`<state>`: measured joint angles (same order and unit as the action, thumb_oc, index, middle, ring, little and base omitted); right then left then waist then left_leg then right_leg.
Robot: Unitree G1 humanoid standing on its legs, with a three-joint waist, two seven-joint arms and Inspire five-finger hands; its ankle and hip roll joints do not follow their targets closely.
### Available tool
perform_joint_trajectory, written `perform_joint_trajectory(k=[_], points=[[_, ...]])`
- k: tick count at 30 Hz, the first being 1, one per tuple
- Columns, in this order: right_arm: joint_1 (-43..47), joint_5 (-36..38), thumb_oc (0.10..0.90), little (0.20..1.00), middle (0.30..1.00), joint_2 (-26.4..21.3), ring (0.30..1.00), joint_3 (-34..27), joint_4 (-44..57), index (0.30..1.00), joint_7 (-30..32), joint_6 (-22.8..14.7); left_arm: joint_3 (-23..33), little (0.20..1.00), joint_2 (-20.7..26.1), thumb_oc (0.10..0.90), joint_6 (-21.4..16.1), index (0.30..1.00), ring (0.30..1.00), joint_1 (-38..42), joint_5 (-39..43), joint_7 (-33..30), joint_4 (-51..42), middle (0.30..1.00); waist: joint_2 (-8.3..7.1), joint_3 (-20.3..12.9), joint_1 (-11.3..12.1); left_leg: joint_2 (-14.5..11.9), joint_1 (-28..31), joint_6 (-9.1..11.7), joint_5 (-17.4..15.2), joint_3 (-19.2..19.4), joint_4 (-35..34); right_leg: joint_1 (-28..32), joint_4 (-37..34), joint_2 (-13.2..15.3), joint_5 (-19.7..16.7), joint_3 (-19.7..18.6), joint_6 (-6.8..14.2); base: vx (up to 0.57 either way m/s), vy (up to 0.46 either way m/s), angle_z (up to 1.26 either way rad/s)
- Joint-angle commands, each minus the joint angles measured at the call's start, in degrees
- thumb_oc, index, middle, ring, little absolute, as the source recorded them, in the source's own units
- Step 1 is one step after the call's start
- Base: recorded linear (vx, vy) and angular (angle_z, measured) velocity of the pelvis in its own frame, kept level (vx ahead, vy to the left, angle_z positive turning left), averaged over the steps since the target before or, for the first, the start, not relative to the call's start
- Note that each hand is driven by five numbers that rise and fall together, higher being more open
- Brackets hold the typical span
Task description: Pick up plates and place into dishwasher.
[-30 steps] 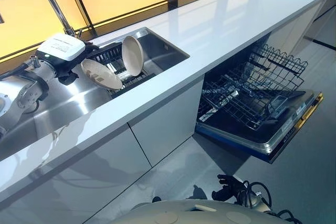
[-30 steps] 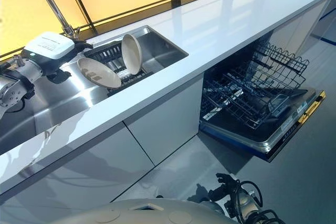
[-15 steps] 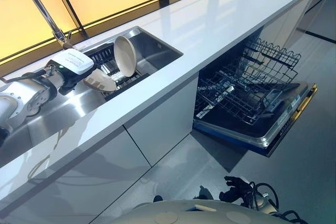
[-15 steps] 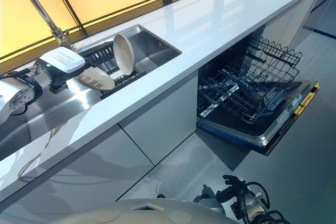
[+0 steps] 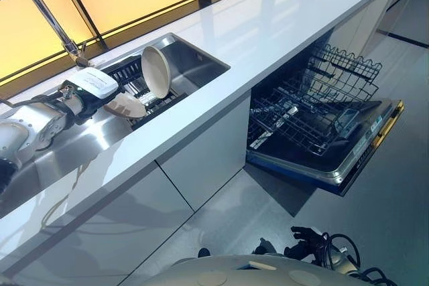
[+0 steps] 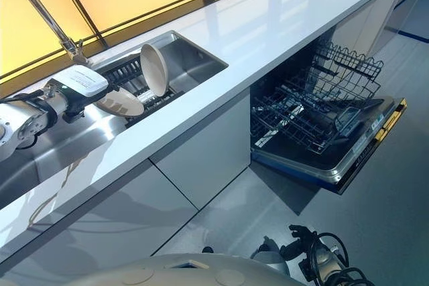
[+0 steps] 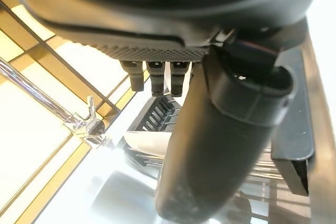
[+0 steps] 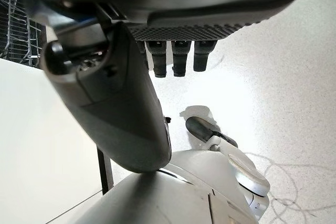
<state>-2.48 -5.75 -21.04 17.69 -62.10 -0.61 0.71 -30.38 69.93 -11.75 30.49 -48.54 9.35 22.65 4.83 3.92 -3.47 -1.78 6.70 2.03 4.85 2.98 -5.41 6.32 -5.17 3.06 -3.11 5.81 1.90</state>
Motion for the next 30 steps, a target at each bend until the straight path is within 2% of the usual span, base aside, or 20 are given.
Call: perform_joint_trajectory(k=[1, 15, 21, 22, 23, 24, 30], points=[[0.99, -0.35, 0.8, 0.9, 0.9, -1.08, 0.9, 1.13, -0.58, 0.9, -0.14, -0.92, 1.94, 0.9, 0.9, 0.8, 6.65, 0.9, 0.9, 12.57, -1.54, 0.15, 6.8, 0.9, 0.31, 0.75, -0.69, 4.24, 1.71, -3.24, -7.91, 3.57, 1.23, -1.01, 3.06, 0.13, 2.9, -1.18, 4.12, 0.01, 0.004, -0.15], [1.43, -0.13, 0.8, 0.9, 0.9, -1.72, 0.9, 1.12, -0.83, 0.9, -0.19, -1.31, 1.66, 0.9, -4.27, 0.8, 9.99, 0.9, 0.9, 12.34, -2.22, -4.63, 14.94, 0.9, 0.12, 1.29, -2.11, 4.3, 1.28, -3.35, -7.88, 4.79, 1.49, -1.76, 2.55, -0.5, 2.19, -3.03, 4.11, 0.02, 0.0, -0.1], [1.55, -0.13, 0.8, 0.9, 0.9, -1.98, 0.9, 1.31, -0.76, 0.9, 0.03, -1.31, 1.57, 0.9, -6.56, 0.8, 14.43, 0.9, 0.9, 12.52, -5.02, -6.89, 17.96, 0.9, 0.07, 1.77, -2.69, 4.36, 0.9, -3.32, -7.82, 4.84, 1.59, -2.19, 2.57, -0.71, 2.11, -3.64, 4.07, 0.01, 0.007, -0.1], [1.57, -0.11, 0.8, 0.9, 0.9, -2.04, 0.9, 1.37, -0.75, 0.9, 0.02, -1.32, 1.57, 0.645, -6.88, 0.545, 15.61, 0.681, 0.681, 12.61, -5.34, -8.21, 18.62, 0.681, 0.03, 1.85, -2.8, 4.36, 0.81, -3.31, -7.81, 4.91, 1.65, -2.29, 2.56, -0.73, 2.09, -3.72, 4.04, 0.01, 0.001, -0.04], [1.55, -0.13, 0.8, 0.9, 0.9, -2.07, 0.9, 1.37, -0.79, 0.9, -0.01, -1.38, 1.67, 0.45, -7.12, 0.35, 16.0, 0.514, 0.514, 12.59, -5.26, -9.0, 19.03, 0.514, 0.01, 1.87, -2.84, 4.36, 0.78, -3.31, -7.82, 4.89, 1.69, -2.32, 2.57, -0.75, 2.08, -3.74, 4.02, 0.0, 0.0, 0.0], [1.6, -0.29, 0.8, 0.9, 0.9, -2.11, 0.9, 1.34, -0.9, 0.9, -0.06, -1.47, 1.6, 0.2, -7.56, 0.1, 16.92, 0.3, 0.3, 12.65, -5.12, -9.8, 19.52, 0.3, -0.01, 1.87, -2.86, 4.36, 0.68, -3.32, -7.81, 4.89, 1.76, -2.38, 2.55, -0.79, 2.06, -3.83, 3.98, 0.0, 0.0, 0.0], [1.99, -0.33, 0.8, 0.9, 0.9, -2.17, 0.9, 1.65, -1.05, 0.9, -0.01, -1.76, 2.23, 0.2, -9.08, 0.1, 18.81, 0.3, 0.3, 12.45, -6.83, -14.14, 21.22, 0.3, -0.09, 1.95, -2.86, 4.37, 0.53, -3.21, -7.74, 4.66, 1.86, -2.45, 2.59, -0.87, 2.1, -3.93, 3.85, 0.0, 0.0, -0.01]])
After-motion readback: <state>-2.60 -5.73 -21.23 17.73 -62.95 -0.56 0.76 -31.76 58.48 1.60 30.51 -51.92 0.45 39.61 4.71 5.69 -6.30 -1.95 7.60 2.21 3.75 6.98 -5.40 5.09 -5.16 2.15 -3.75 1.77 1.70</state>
